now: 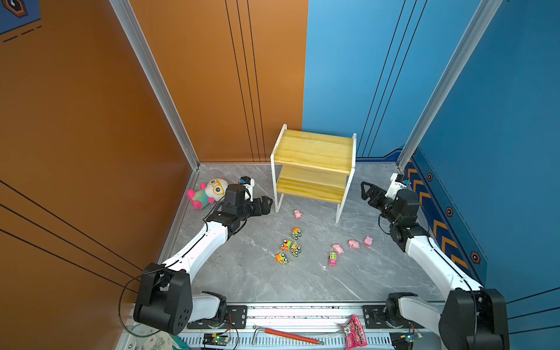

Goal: Organize plastic toys on shelves
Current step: Move the shelf to the top-center of the table.

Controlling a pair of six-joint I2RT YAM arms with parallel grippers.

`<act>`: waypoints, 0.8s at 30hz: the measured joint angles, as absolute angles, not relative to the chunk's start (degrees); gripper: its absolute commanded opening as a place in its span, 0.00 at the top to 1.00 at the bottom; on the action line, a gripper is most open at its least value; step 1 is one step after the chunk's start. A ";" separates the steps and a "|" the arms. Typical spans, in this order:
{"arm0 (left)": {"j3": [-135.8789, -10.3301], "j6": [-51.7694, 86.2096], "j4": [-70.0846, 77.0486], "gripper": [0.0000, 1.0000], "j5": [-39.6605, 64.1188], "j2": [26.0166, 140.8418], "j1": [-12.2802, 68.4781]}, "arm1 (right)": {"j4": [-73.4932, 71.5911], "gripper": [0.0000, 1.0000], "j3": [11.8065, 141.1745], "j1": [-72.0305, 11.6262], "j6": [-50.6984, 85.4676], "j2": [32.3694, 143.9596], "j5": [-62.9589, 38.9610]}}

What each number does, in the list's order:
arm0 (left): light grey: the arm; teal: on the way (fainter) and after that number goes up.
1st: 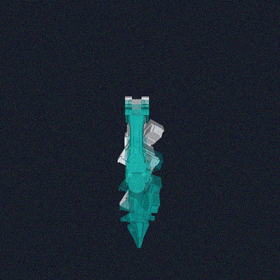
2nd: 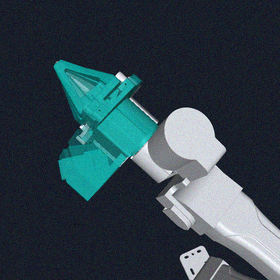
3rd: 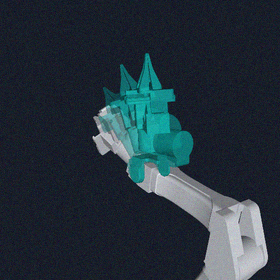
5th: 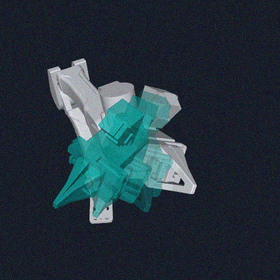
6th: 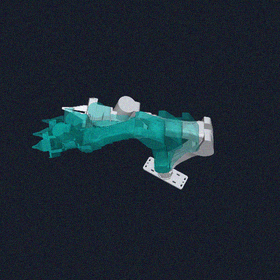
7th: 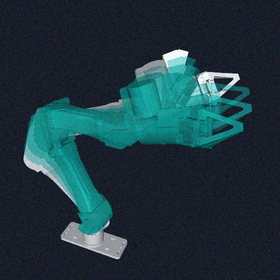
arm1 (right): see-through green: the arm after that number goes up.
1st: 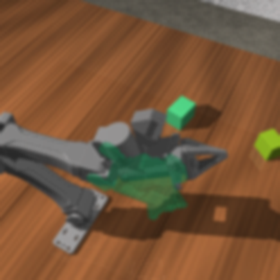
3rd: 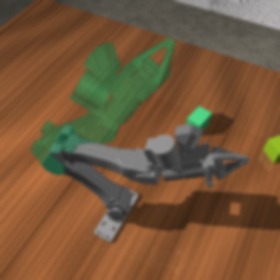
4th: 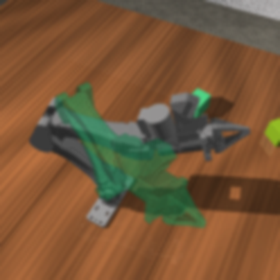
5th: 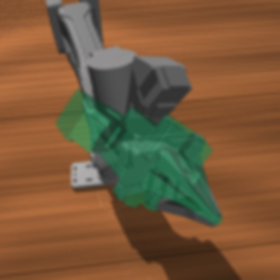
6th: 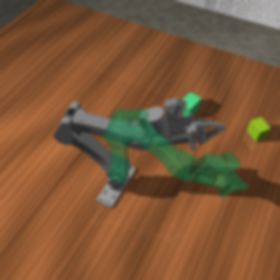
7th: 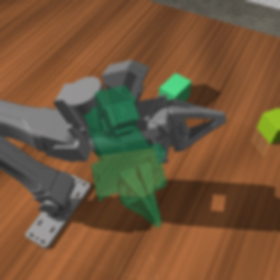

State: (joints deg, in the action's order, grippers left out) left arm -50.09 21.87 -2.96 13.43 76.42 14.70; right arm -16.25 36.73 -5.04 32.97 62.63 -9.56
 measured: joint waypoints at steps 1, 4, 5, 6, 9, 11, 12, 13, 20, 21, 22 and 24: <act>-50.26 21.87 -2.68 0.12 13.63 76.88 14.70 | -15.88 0.09 35.64 -6.61 32.84 60.97 -8.60; -50.43 21.91 -1.45 0.12 14.04 77.97 15.07 | -15.14 0.10 32.51 -11.53 31.94 56.82 -6.46; -50.46 21.91 -1.10 0.13 14.15 78.11 15.33 | -14.94 0.11 31.75 -13.02 31.48 55.94 -5.91; -50.48 21.91 -0.73 0.13 14.20 78.13 15.62 | -14.90 0.11 31.20 -14.24 30.96 55.55 -5.61; -50.63 21.91 -0.12 0.13 14.22 78.13 16.12 | -14.33 0.12 30.87 -17.85 28.91 56.10 -4.05; -50.78 21.89 0.12 0.13 14.20 78.13 16.19 | -14.39 0.13 30.87 -19.73 27.86 57.47 -3.11; -50.81 21.91 0.32 0.12 14.20 78.13 16.19 | -14.57 0.13 30.87 -20.40 27.38 58.57 -2.63; -50.81 21.89 0.34 0.13 14.20 78.13 16.19 | -14.68 0.13 30.89 -20.73 27.00 59.57 -2.13; -50.81 21.91 0.49 0.13 14.17 78.13 16.21 | -15.73 0.19 32.69 -20.23 25.50 67.16 3.01; -50.81 21.91 0.51 0.13 14.17 78.13 16.21 | -16.19 0.21 33.36 -19.70 25.23 68.05 2.94; -50.81 21.91 0.49 0.13 14.17 78.13 16.21 | -16.49 0.22 33.87 -19.40 24.91 68.73 2.83; -50.81 21.91 0.51 0.13 14.17 78.13 16.25 | -17.15 0.24 35.03 -18.74 24.27 70.24 2.57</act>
